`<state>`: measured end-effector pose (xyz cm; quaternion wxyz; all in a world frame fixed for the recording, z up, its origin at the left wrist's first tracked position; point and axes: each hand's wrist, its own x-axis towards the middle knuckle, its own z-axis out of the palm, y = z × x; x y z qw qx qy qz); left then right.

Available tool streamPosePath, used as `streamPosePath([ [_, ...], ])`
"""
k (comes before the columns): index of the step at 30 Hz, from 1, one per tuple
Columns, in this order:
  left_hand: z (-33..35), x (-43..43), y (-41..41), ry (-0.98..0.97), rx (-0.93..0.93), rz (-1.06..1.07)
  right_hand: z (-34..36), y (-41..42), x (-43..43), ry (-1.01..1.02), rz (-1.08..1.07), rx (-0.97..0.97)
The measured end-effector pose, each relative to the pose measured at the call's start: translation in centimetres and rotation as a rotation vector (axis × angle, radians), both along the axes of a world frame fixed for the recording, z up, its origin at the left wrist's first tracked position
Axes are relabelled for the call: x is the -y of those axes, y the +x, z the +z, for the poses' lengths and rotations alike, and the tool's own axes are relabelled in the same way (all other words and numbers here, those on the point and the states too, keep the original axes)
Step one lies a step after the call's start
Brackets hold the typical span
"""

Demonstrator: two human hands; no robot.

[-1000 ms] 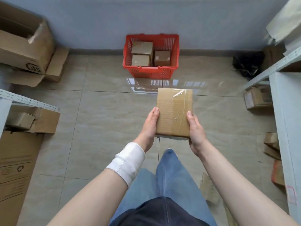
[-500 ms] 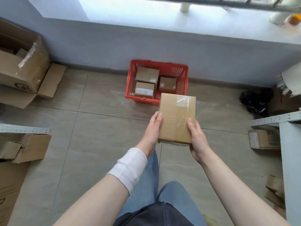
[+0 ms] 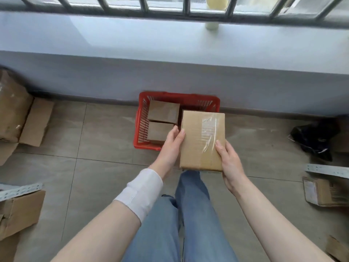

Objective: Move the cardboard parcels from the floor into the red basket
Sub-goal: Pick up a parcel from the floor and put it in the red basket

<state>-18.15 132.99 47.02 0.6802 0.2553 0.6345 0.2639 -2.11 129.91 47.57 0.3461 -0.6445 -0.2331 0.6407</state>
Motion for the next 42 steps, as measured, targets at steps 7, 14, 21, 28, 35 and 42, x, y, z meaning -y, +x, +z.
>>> streamPosePath([
  [7,-10.3,-11.4,0.4,-0.006,0.02,-0.064,-11.4,1.7,-8.3,-0.049,0.104,-0.014],
  [14,-24.6,-15.6,0.3,-0.087,-0.004,-0.12,-25.4,3.8,-13.0,-0.076,0.195,-0.015],
  [21,-32.3,-14.3,1.1,-0.061,-0.03,0.168,-32.1,3.4,-13.7,-0.089,-0.05,0.138],
  [28,-35.1,-11.2,4.7,-0.077,-0.027,0.456,-33.7,0.4,-10.5,-0.186,-0.236,0.063],
  [35,-39.6,-11.9,5.5,-0.151,-0.085,0.446,-38.6,1.3,-14.6,-0.098,-0.096,0.224],
  [42,-43.8,-13.4,5.1,-0.204,-0.12,0.381,-41.9,1.1,-17.2,-0.079,-0.028,0.293],
])
